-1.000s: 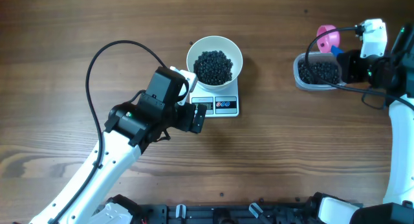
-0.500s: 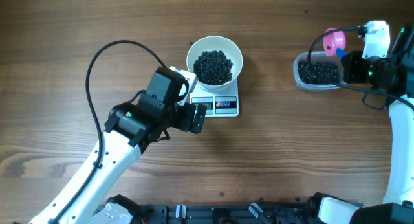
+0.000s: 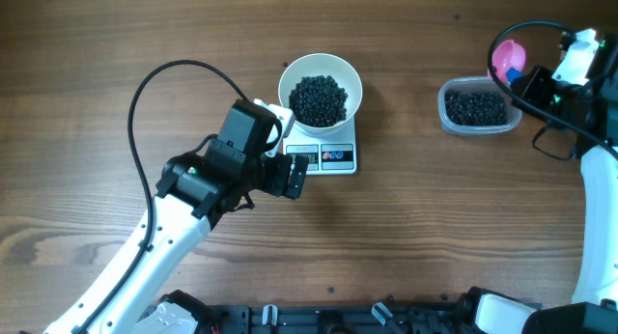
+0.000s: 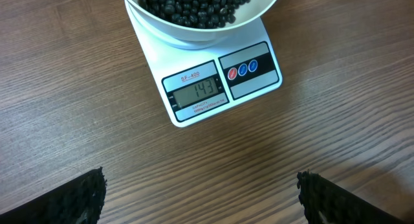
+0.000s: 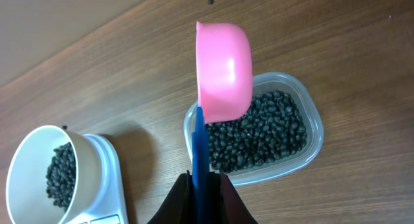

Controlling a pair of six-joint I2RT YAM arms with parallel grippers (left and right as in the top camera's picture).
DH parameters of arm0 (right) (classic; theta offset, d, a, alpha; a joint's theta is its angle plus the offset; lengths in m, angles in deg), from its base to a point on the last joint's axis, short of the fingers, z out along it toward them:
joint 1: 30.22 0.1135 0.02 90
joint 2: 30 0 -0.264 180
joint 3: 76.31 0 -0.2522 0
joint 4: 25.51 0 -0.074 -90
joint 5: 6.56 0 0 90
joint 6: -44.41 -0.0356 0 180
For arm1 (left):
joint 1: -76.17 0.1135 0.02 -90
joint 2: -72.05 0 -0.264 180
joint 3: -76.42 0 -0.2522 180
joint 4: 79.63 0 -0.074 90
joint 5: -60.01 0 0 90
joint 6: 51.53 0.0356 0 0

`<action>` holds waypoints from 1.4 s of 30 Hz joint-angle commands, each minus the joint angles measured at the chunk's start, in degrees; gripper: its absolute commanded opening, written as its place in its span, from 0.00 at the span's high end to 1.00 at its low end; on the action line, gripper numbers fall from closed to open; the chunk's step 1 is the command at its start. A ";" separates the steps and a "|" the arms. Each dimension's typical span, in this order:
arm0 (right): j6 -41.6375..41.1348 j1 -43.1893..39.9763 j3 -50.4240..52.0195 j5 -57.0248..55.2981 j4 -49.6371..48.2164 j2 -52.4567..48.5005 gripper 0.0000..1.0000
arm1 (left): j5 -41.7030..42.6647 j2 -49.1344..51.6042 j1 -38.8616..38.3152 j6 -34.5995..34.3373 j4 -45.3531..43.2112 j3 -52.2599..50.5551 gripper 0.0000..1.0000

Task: Scoop item into bowl and weigh 150g on scale
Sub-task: 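Dip the pink scoop into the black beans with the right gripper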

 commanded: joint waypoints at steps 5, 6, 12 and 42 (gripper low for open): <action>2.03 -0.13 -0.17 -0.63 0.52 -2.08 0.96 | 0.48 -0.42 0.17 1.31 0.02 1.11 0.00; 5.77 -0.13 -0.17 -1.44 1.57 -3.10 0.96 | 0.48 -0.42 0.17 1.29 0.02 1.11 0.00; 15.34 -0.09 -0.17 -2.78 2.10 -6.40 0.96 | 0.48 -0.42 0.17 1.31 0.02 1.11 0.00; 30.67 3.87 -0.17 2.08 4.33 -18.23 0.96 | 0.48 -0.42 0.17 1.31 0.02 1.11 0.00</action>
